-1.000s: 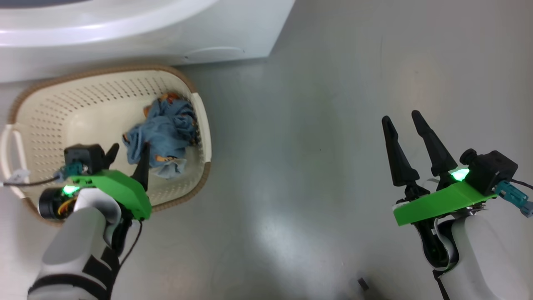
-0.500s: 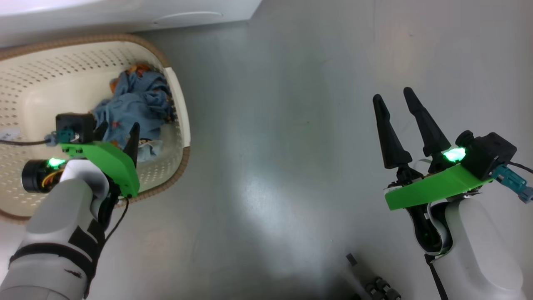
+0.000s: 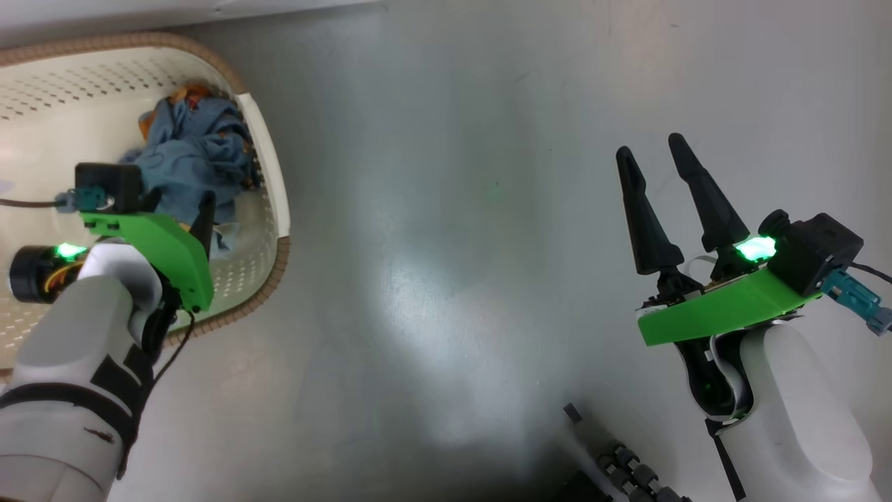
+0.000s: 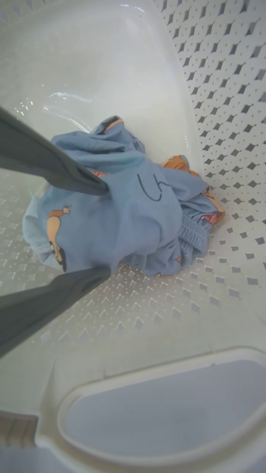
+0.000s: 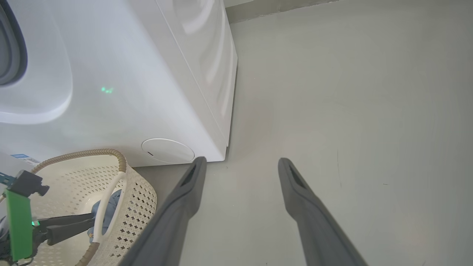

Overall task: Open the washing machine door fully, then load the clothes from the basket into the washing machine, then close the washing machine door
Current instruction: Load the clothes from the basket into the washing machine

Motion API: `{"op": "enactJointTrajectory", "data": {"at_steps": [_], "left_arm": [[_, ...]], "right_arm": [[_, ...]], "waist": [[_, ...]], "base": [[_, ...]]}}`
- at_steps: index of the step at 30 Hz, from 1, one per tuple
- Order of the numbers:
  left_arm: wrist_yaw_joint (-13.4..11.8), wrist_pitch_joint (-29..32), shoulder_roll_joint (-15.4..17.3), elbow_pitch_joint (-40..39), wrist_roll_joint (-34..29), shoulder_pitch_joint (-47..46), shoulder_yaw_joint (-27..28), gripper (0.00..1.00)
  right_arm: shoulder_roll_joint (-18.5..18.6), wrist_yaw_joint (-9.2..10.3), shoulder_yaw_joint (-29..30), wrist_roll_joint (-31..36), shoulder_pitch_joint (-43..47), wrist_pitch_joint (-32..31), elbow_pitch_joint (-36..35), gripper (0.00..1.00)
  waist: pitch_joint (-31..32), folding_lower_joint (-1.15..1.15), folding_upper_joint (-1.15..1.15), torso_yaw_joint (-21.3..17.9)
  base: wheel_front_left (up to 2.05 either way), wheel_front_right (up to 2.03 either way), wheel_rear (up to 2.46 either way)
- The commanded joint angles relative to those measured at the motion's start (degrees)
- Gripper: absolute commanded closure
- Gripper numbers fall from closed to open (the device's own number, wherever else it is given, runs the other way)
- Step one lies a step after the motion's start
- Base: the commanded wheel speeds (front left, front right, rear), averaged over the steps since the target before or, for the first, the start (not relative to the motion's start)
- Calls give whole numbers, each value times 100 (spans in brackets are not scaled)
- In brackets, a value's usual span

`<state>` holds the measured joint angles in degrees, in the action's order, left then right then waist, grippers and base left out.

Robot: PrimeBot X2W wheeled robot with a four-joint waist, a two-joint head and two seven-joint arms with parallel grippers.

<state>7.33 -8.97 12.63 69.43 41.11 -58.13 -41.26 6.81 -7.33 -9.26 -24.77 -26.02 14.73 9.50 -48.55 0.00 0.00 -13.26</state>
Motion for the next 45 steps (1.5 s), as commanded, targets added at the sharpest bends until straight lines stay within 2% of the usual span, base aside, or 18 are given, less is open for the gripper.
{"op": "enactJointTrajectory", "data": {"at_steps": [1, 5, 6, 7, 8, 9, 21, 34, 39, 45], "left_arm": [[15, -1, 200, 15, 62, -21, 37, 0], [15, 15, 226, 91, 178, -96, -70, 0], [15, 27, 232, 104, 202, -109, -103, 43], [15, 31, 239, 113, 226, -121, -134, 65], [15, 28, 243, 118, 253, -129, -164, 91], [15, 29, 242, 122, 283, -132, -193, 100], [15, -157, 181, 82, 771, -23, -351, 100], [15, -588, 286, -297, 1346, 554, -366, 100], [15, -600, 418, -716, 1287, 802, 25, 100], [15, -601, 468, -1296, 772, 1347, 855, 100]], "right_arm": [[-24, -16, -127, 38, 117, 27, -147, 0], [-30, -16, -137, 46, 133, 27, -193, 0], [-31, -16, -137, 48, 137, 27, -201, 0], [-32, -16, -136, 50, 139, 27, -206, 0], [-31, -16, -135, 53, 141, 27, -208, 0], [-29, -16, -133, 55, 143, 27, -209, 0], [18, -16, -101, 84, 159, 27, -149, 0], [131, -16, -116, 48, 295, 27, 30, 0], [201, -16, -49, 13, 448, 27, 141, 0], [267, -16, 30, -19, 691, 27, 255, 0]], "waist": [[-47, 0, 0, -31], [-94, 0, 0, -56], [-103, 0, 0, -59], [-110, 0, 0, -62], [-112, 0, 0, -63], [-112, 0, 0, -62], [135, 0, 0, 57], [1101, 0, 0, 449], [1559, 0, 0, 611], [2103, 0, 0, 767]], "base": [[0, 0, 0], [0, 0, 0], [0, 0, 0], [0, 0, 0], [0, 0, 0], [0, 0, 0], [0, 0, 0], [0, 0, 0], [0, 0, 0], [0, 0, 0]]}}
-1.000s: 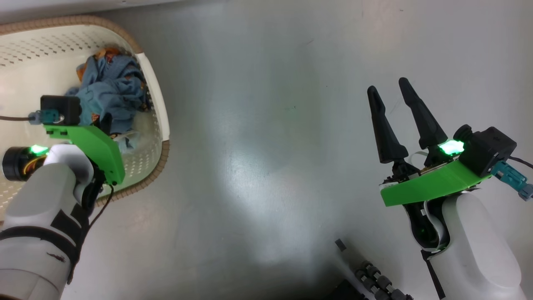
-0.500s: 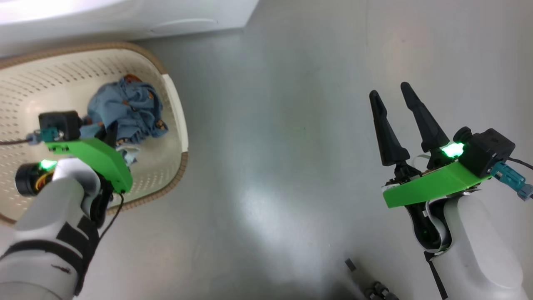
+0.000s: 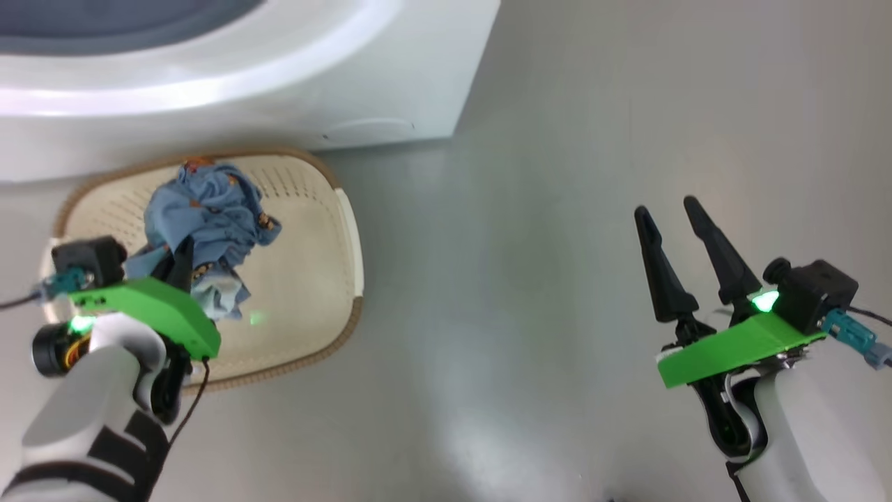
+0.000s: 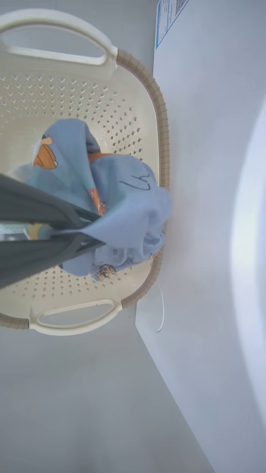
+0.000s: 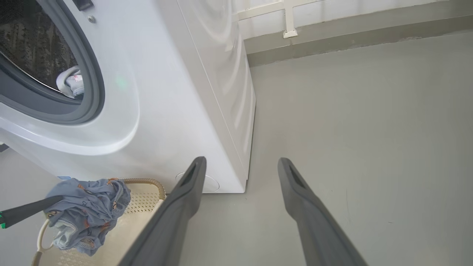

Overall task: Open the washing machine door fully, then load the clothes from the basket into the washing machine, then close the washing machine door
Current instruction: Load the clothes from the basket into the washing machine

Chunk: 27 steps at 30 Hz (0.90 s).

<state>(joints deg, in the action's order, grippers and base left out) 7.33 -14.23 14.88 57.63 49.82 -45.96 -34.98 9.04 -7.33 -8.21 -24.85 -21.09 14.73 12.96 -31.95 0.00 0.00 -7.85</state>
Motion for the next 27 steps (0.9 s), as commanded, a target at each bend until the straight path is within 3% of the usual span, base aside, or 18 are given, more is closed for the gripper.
{"op": "enactJointTrajectory", "data": {"at_steps": [1, 15, 27], "left_arm": [[15, -75, 238, -221, -212, 232, 386, 100], [15, -76, -95, -1813, -1878, 1756, 2418, 100], [15, -76, -375, -3174, -2594, 2841, 3210, 100]], "right_arm": [[53, -16, -61, -15, 237, 27, -76, 0], [183, -16, 187, -46, 806, 27, 95, 0], [275, -16, 318, -48, 1140, 27, 81, 0]], "waist": [[529, 0, 0, 245], [1554, 0, 0, 476], [1975, 0, 0, 586]], "base": [[0, 0, 0], [0, 0, 0], [0, 0, 0]]}}
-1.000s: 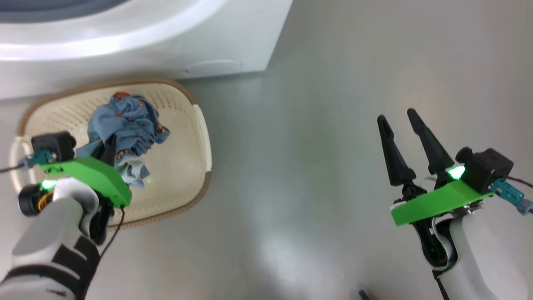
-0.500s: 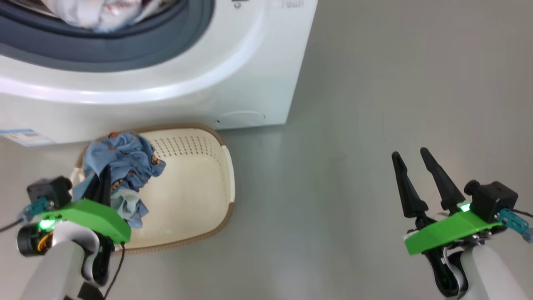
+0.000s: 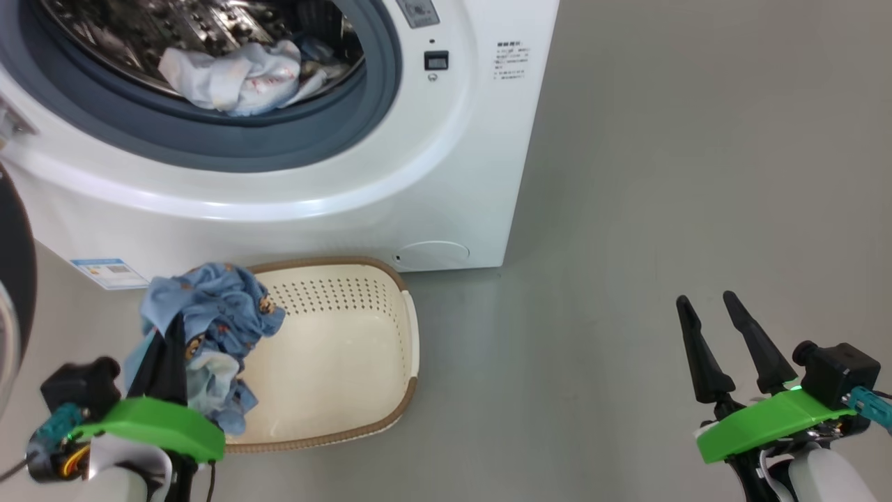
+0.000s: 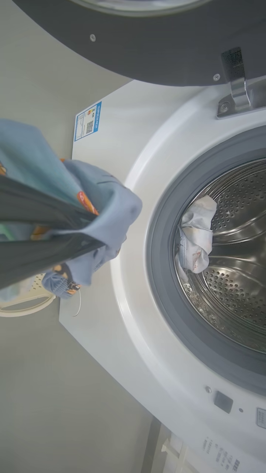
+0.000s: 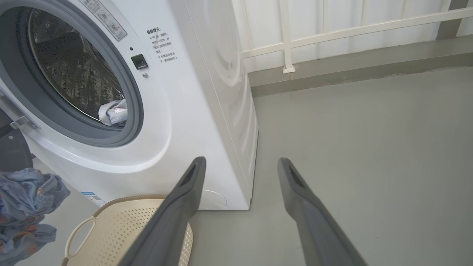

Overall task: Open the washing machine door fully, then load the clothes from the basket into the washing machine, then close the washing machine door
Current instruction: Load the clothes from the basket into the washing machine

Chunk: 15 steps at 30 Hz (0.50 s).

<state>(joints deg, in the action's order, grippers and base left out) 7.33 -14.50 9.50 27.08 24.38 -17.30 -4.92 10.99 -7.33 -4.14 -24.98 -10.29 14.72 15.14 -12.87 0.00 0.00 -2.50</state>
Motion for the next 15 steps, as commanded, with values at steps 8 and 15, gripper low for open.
{"op": "enactJointTrajectory", "data": {"at_steps": [8, 15], "left_arm": [[15, -50, -32, -1034, -316, 686, 521, 100], [15, -50, -242, -1744, -459, 1337, 771, 100]], "right_arm": [[156, -16, 31, -23, 359, 28, -158, 0], [155, -16, 138, -20, 565, 28, -180, 0]], "waist": [[276, 0, 0, 138], [406, 0, 0, 134]], "base": [[0, 0, 0], [0, 0, 0]]}}
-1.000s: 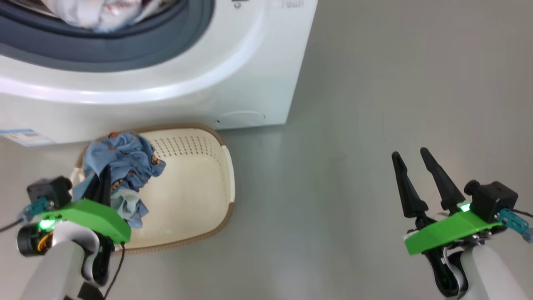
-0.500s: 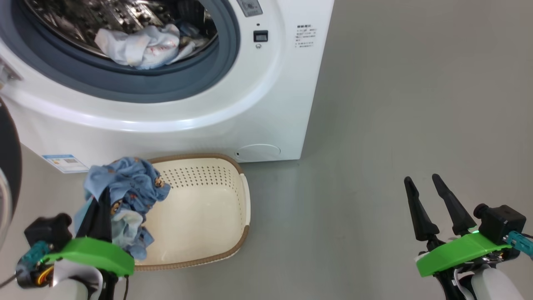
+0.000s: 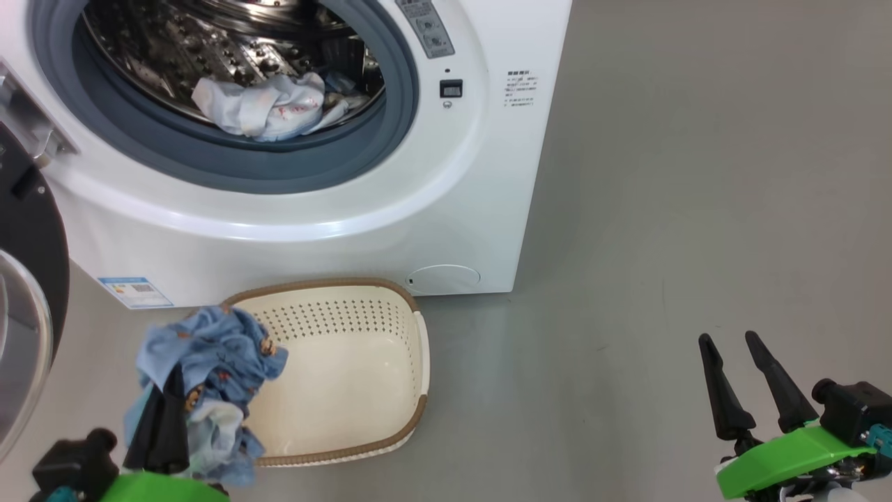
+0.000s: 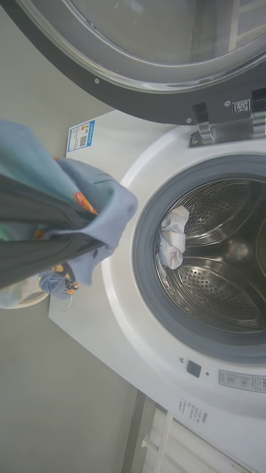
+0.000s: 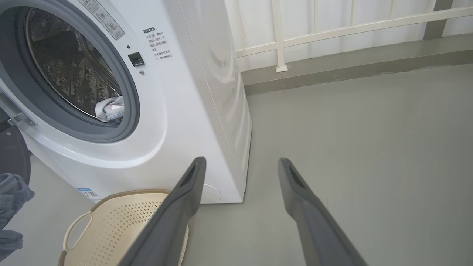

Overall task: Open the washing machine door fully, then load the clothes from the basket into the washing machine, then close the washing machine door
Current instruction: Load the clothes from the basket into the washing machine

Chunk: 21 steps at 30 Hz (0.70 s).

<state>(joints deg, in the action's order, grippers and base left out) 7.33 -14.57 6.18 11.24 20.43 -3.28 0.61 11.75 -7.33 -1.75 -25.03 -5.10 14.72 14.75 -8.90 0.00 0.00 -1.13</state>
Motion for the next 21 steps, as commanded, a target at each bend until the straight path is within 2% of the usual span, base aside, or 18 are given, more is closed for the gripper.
{"op": "enactJointTrajectory", "data": {"at_steps": [1, 10, 21], "left_arm": [[15, -42, 61, -239, -79, 8, 245, 100], [15, -42, -83, -555, -146, 220, 348, 100], [15, -42, -45, -515, 6, -344, 320, 100]], "right_arm": [[75, -16, -98, -13, 63, 28, -148, 0], [48, -16, -106, 6, 102, 28, -165, 0], [-25, -16, -161, 20, -37, 28, -237, 0]], "waist": [[11, 0, 0, -8], [-2, 0, 0, -56], [-379, 0, 0, -157]], "base": [[0, 0, 0], [0, 0, 0], [0, 0, 0]]}}
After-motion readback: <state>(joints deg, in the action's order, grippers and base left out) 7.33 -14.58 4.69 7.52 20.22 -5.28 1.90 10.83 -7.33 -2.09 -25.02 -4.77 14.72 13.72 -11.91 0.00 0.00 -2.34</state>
